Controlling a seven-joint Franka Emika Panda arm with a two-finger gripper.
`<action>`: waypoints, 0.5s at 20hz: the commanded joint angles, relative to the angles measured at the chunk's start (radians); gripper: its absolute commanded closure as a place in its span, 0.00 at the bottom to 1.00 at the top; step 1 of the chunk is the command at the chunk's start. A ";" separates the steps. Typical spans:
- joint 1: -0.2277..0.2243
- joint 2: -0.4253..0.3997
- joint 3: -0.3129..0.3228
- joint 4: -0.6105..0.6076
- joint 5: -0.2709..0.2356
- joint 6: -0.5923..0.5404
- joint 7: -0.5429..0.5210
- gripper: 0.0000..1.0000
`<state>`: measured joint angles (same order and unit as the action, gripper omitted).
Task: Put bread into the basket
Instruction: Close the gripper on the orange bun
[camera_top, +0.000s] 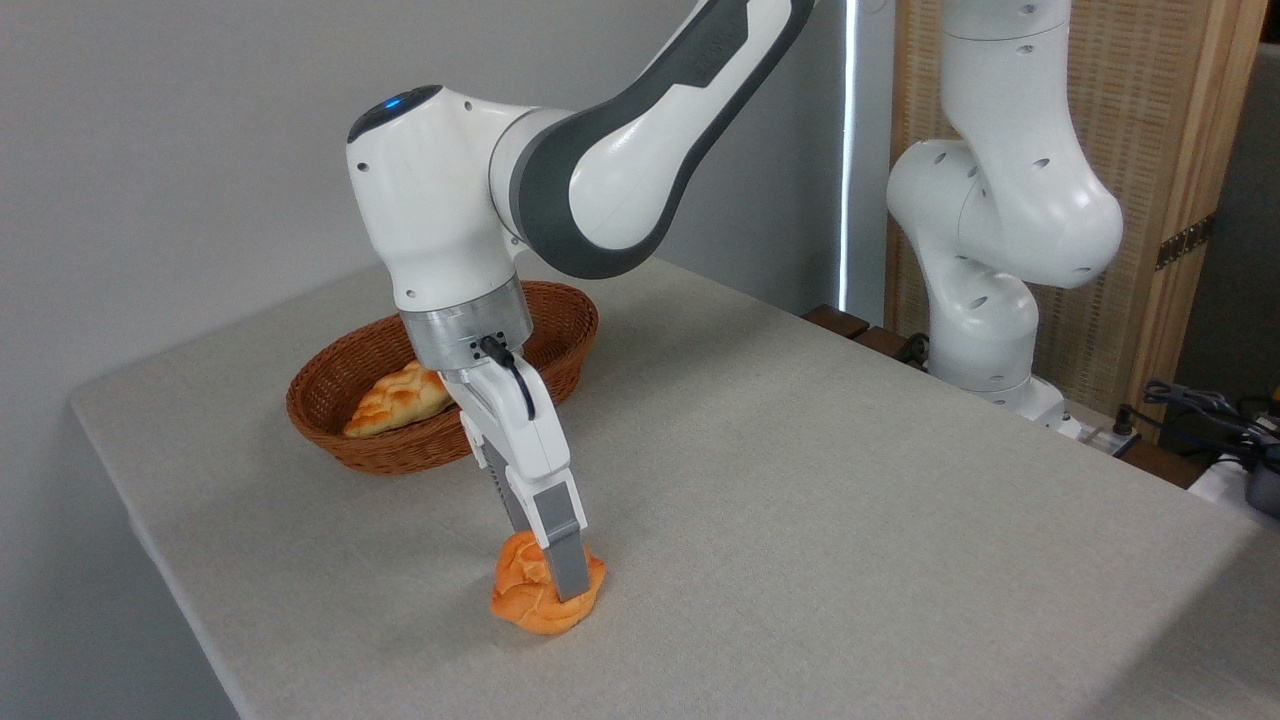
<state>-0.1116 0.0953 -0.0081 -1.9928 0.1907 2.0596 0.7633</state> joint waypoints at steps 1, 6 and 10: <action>-0.002 -0.006 0.003 -0.017 0.012 0.025 0.025 0.55; -0.002 -0.006 0.003 -0.017 0.013 0.025 0.025 0.57; -0.002 -0.014 0.003 -0.012 -0.003 0.022 0.018 0.57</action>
<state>-0.1116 0.0951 -0.0081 -1.9928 0.1909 2.0599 0.7748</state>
